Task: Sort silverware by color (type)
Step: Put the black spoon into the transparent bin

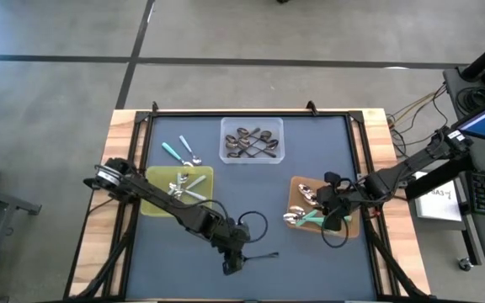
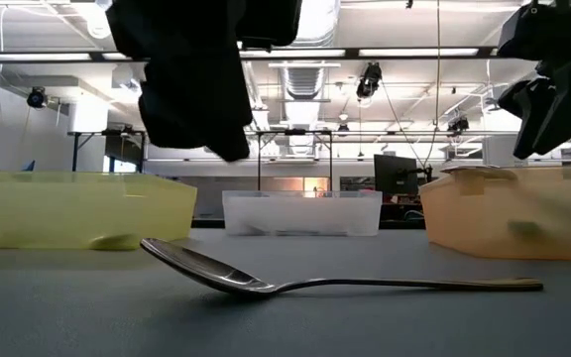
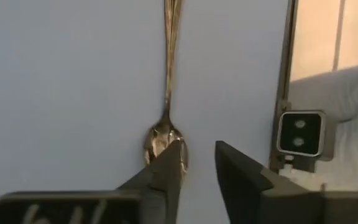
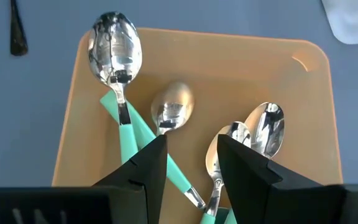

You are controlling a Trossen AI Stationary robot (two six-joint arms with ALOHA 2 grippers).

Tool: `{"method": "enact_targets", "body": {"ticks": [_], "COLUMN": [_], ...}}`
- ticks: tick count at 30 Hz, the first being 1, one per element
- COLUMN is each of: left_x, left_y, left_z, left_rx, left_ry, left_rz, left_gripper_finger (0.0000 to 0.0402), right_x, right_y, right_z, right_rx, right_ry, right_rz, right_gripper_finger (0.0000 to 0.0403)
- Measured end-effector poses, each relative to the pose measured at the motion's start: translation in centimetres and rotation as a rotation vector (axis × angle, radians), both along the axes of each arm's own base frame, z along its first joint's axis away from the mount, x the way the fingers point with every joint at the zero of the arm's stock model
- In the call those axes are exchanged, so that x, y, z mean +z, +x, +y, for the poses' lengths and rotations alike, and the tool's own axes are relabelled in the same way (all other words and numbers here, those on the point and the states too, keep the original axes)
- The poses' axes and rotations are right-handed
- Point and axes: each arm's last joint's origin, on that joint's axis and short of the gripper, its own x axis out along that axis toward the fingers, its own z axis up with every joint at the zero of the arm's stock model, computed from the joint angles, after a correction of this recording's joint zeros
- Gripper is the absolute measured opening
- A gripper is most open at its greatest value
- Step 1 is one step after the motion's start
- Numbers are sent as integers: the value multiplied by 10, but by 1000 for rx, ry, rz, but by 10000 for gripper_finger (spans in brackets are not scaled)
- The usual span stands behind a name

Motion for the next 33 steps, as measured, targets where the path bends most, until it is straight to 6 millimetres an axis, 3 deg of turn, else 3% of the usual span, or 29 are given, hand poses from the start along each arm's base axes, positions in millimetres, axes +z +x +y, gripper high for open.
{"method": "enact_targets", "body": {"ticks": [7, 11, 16, 22, 33], "left_x": [-13, -28, -45, -47, -52], "left_y": [3, 6, 6, 1, -7], "left_z": [-2, -4, -4, -3, -29], "left_rx": [-121, -198, -218, -182, -92], "left_ry": [80, 141, 173, 236, 199], "left_rz": [-35, -36, 11, 63, 74], "left_gripper_finger": [167, 195, 196, 183, 170], "right_x": [-8, -14, -21, -29, -35], "right_y": [5, 8, 12, 15, 18], "right_z": [2, 4, 7, 8, 10], "right_rx": [0, 1, 6, 7, 10], "right_ry": [-22, -37, -51, -67, -83], "right_rz": [42, 75, 120, 158, 188], "right_gripper_finger": [132, 132, 132, 132, 132]}}
